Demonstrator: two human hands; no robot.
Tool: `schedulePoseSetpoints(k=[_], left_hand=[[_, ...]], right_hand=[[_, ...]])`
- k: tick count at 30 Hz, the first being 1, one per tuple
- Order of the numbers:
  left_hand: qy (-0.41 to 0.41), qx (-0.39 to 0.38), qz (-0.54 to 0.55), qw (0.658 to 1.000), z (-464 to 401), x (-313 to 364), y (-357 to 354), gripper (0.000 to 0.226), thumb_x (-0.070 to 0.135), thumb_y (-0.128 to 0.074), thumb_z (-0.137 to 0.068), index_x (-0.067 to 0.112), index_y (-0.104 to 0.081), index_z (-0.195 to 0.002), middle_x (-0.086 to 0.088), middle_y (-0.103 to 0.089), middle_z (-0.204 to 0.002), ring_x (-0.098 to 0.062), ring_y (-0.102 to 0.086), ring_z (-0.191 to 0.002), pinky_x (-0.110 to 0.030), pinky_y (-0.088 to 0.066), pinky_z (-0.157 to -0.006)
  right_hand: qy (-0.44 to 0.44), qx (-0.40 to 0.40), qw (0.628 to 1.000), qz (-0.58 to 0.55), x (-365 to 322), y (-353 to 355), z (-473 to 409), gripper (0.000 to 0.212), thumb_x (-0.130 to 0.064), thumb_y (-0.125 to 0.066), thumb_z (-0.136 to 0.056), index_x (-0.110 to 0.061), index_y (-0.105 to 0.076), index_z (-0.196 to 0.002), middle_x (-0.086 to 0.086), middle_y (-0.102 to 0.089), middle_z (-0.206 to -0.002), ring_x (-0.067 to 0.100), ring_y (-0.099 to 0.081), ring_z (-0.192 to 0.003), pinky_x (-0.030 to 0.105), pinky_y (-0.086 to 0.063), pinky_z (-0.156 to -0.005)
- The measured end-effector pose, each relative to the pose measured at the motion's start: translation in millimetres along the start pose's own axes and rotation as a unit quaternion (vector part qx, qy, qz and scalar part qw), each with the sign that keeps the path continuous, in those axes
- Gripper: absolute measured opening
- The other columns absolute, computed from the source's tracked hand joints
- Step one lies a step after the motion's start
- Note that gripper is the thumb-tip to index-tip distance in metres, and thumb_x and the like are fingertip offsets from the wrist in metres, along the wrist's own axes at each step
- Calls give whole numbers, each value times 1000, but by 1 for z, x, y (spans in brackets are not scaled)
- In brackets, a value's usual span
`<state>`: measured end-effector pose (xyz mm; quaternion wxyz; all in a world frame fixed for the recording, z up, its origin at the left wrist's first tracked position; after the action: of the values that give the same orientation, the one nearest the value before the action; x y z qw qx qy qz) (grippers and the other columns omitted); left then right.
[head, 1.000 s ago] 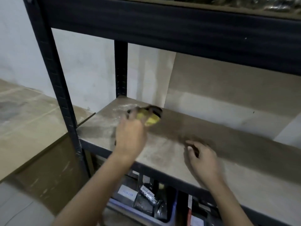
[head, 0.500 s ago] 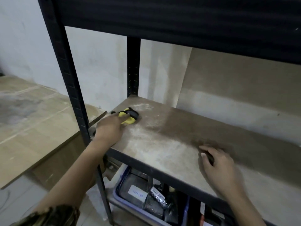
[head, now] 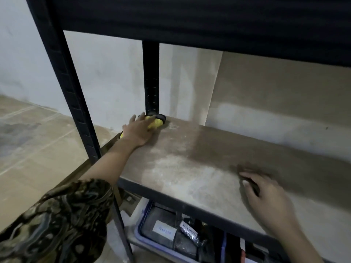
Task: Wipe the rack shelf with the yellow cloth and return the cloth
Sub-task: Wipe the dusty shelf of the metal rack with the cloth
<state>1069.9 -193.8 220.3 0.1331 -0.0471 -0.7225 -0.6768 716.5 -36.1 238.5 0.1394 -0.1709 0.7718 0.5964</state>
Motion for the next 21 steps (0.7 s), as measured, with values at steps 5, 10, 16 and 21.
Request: schedulePoseSetpoints(k=[5, 10, 16, 21], left_hand=[[-16, 103, 20, 994, -4, 10, 14, 42, 23, -50, -86, 35, -53, -126, -13, -60, -120, -36, -56, -109, -41, -45, -86], [-138, 68, 29, 988, 40, 73, 0, 39, 23, -49, -90, 34, -54, -126, -8, -61, -125, -32, -56, -113, -38, -44, -93], [-107, 151, 46, 982, 7, 59, 37, 40, 18, -46, -92, 31, -53, -129, -5, -57, -132, -33, -55, -115, -42, -45, -94], [-109, 72, 34, 991, -33, 27, 8, 40, 23, -43, -95, 32, -48, -133, -10, -49, -140, -36, -50, -121, -42, -41, -97]], right_hand=[[-2, 3, 1000, 14, 0, -1, -2, 24, -23, -55, -89, -25, -66, -110, -4, -66, -116, 21, -55, -107, 27, -38, -82], [-6, 13, 1000, 22, 1, -1, -2, 23, -22, -57, -88, -25, -68, -108, -5, -67, -114, 21, -57, -105, 29, -42, -81], [-8, 23, 1000, 1, 2, 0, -4, 21, -17, -59, -87, -23, -69, -105, -4, -68, -109, 20, -58, -104, 27, -39, -80], [-7, 27, 1000, -1, 3, 0, -5, 23, -17, -61, -85, -21, -69, -106, 0, -69, -111, 24, -59, -106, 31, -44, -85]])
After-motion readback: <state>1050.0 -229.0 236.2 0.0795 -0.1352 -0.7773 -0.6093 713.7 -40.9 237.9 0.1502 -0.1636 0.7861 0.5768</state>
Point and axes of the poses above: each hand's wrist, its own z-axis away from the middle knuckle, its own y-axis out of the back of the hand, x = y × z, the point moved 9 cm from there along -z, towards the middle knuckle
